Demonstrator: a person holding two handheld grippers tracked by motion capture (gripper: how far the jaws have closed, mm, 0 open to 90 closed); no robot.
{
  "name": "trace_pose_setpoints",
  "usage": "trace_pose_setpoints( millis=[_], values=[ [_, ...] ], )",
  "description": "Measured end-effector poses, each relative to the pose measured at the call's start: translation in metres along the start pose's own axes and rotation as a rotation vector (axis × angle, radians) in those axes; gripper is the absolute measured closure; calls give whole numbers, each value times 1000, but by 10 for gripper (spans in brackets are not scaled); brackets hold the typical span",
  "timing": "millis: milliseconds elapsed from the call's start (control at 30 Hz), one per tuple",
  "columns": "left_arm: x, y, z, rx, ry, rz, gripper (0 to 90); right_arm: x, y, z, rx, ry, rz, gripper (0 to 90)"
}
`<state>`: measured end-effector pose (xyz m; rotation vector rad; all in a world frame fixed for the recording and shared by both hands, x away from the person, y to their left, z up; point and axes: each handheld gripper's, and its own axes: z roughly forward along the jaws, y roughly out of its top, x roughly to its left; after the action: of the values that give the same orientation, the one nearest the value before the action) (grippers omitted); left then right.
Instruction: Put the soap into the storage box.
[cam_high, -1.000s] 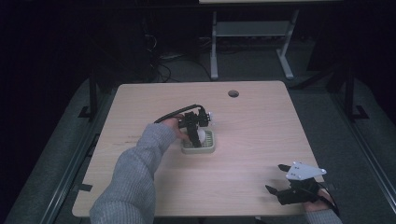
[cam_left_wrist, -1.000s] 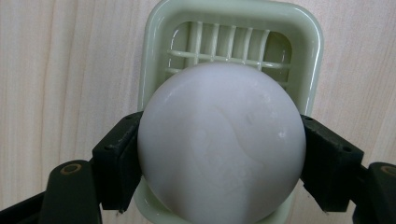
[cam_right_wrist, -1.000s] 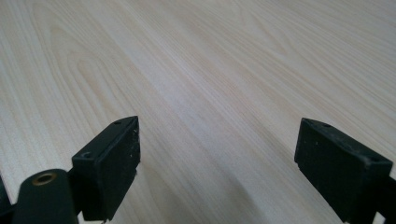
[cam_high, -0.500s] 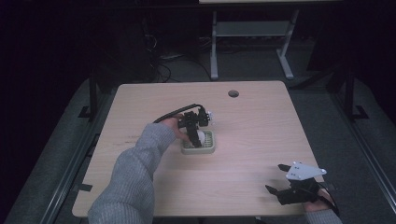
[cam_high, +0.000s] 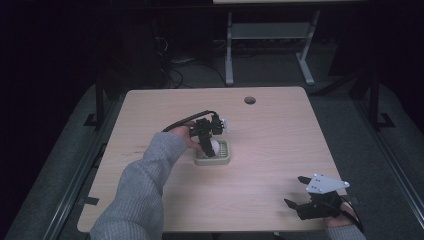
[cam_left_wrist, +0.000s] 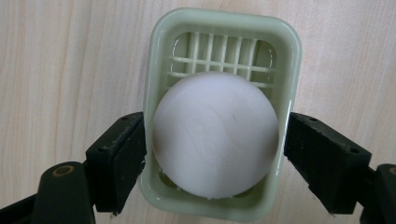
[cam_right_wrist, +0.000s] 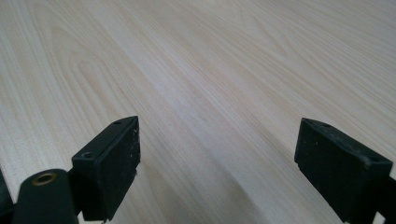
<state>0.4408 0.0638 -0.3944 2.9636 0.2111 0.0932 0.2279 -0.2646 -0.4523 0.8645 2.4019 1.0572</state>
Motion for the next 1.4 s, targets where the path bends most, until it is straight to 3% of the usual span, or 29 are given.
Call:
trace_pose_setpoints(
  millis=[733, 967, 1033, 1400],
  values=[
    [-11, -22, -15, -33, 8, -26, 209, -1, -1, -1, 2, -9, 0, 138],
    [-19, -33, -20, -45, 8, -38, 207, -2, -3, 0, 6, -16, 7, 138],
    [-21, -34, -21, -25, 15, -28, 207, -2, -3, 0, 8, -18, 6, 137],
    [-32, -46, -20, -61, 9, -56, 207, -2, -3, 0, 10, -20, 15, 138]
  ],
)
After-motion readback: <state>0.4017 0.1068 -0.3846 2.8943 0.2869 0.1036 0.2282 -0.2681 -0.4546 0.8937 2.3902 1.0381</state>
